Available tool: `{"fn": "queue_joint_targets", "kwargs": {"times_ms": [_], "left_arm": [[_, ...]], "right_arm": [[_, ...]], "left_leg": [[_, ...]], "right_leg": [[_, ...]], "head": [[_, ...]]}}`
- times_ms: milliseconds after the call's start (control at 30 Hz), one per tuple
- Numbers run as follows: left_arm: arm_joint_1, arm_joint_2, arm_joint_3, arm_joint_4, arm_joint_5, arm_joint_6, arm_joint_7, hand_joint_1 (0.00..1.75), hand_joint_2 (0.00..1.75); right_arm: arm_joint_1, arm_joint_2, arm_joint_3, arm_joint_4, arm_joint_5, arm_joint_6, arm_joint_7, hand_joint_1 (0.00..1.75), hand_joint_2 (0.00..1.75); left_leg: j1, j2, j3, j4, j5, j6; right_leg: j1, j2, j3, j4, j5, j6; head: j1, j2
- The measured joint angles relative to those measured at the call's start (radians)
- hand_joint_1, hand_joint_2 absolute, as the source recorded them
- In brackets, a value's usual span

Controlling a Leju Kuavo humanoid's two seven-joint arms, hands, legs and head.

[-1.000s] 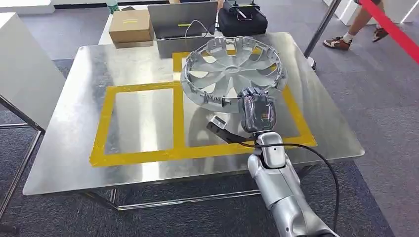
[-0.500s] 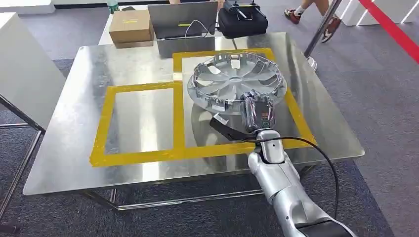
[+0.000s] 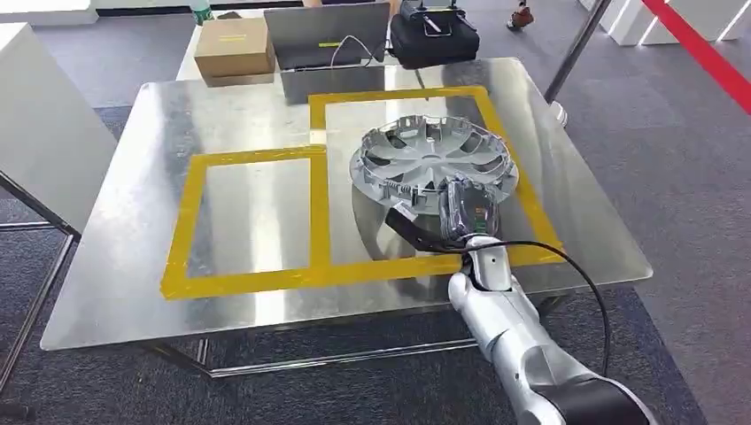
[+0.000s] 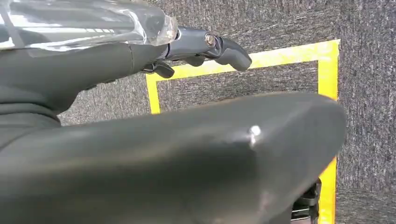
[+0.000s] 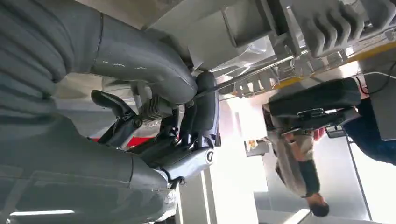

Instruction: Take the parts from the cabinet and place them on the table.

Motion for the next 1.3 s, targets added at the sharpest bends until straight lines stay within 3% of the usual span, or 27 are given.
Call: {"fn": "queue_joint_targets", "kwargs": {"times_ms": [200,233,267,333,367,500,933,1033,1133,1200,1300], "left_arm": [[0.000,-0.003,0.000,0.000,-0.003,0.014,0.006,0.00,0.00],[0.000,-0.003,0.000,0.000,-0.003,0.016,0.006,0.00,0.00],[0.000,-0.003,0.000,0.000,-0.005,0.021,0.007,0.00,1.75],[0.000,-0.004,0.000,0.000,-0.014,0.035,0.007,0.00,1.75],[0.000,-0.004,0.000,0.000,-0.015,0.042,0.004,0.00,0.00],[-0.001,-0.005,0.001,0.000,-0.015,0.046,-0.018,0.00,0.00],[-0.001,-0.005,0.002,0.000,-0.016,0.031,-0.010,0.00,0.00],[-0.001,-0.005,0.007,0.000,-0.016,0.031,-0.006,0.00,0.00],[-0.001,-0.005,0.013,0.000,-0.015,0.032,-0.005,0.00,0.00],[-0.001,-0.005,0.016,0.000,-0.012,0.032,-0.005,0.00,0.00],[-0.001,-0.005,0.026,0.000,-0.010,0.032,-0.005,0.00,0.00]], "right_arm": [[-0.014,0.002,0.000,0.048,-0.032,0.001,-0.028,1.75,1.75],[-0.014,0.002,-0.001,0.052,-0.040,0.002,-0.036,0.00,1.75],[-0.014,0.003,-0.003,0.056,-0.048,0.002,-0.045,0.00,1.75],[-0.014,0.003,-0.004,0.062,-0.056,0.002,-0.056,0.00,1.75],[-0.016,0.003,-0.004,0.064,-0.058,0.002,-0.063,0.00,1.75],[-0.018,0.004,-0.011,0.069,-0.066,0.001,-0.077,0.00,1.75],[-0.018,0.006,-0.023,0.070,-0.087,-0.001,-0.112,0.00,1.75],[-0.018,0.016,-0.044,0.063,-0.158,-0.002,-0.191,0.00,1.75],[-0.018,0.031,-0.075,0.039,-0.268,0.004,-0.315,0.00,1.75],[-0.017,0.041,-0.093,0.005,-0.362,0.037,-0.399,0.00,1.75],[0.000,0.048,-0.103,-0.084,-0.478,0.099,-0.471,0.00,1.75]], "left_leg": [[0.000,0.000,0.000,0.000,0.000,0.000],[0.000,0.000,0.000,0.000,0.000,0.000],[0.000,0.000,0.000,0.000,0.000,0.000],[0.000,0.000,0.000,0.000,0.000,0.000],[0.000,0.000,0.000,0.000,0.000,0.000],[0.000,0.000,0.000,0.000,0.000,0.000],[0.000,0.000,0.001,0.000,0.000,0.000],[0.000,0.000,0.001,0.000,0.000,0.000],[0.000,0.000,0.001,0.000,0.000,0.000],[0.000,0.000,0.001,0.000,0.000,0.000],[0.000,0.000,0.002,0.000,0.000,0.000]], "right_leg": [[0.000,0.000,0.000,0.000,0.000,0.000],[0.000,0.000,0.000,0.000,0.000,0.000],[0.000,0.000,0.000,0.000,0.000,0.000],[0.000,0.000,0.000,0.000,0.000,0.000],[0.000,0.000,0.000,0.000,0.000,0.000],[0.000,0.000,0.001,0.000,0.000,0.000],[0.000,0.000,0.001,0.000,0.000,0.000],[0.000,0.000,0.001,0.000,0.000,0.000],[0.000,0.000,0.001,0.000,0.000,0.000],[0.000,0.000,0.001,0.000,0.000,0.000],[0.000,0.000,0.002,0.000,0.000,0.000]], "head": [[0.000,0.000],[0.000,0.000],[0.000,0.000],[0.000,0.000],[0.000,0.000],[0.000,0.000],[0.000,0.000],[0.000,0.000],[0.000,0.000],[0.000,0.000],[0.000,0.000]]}}
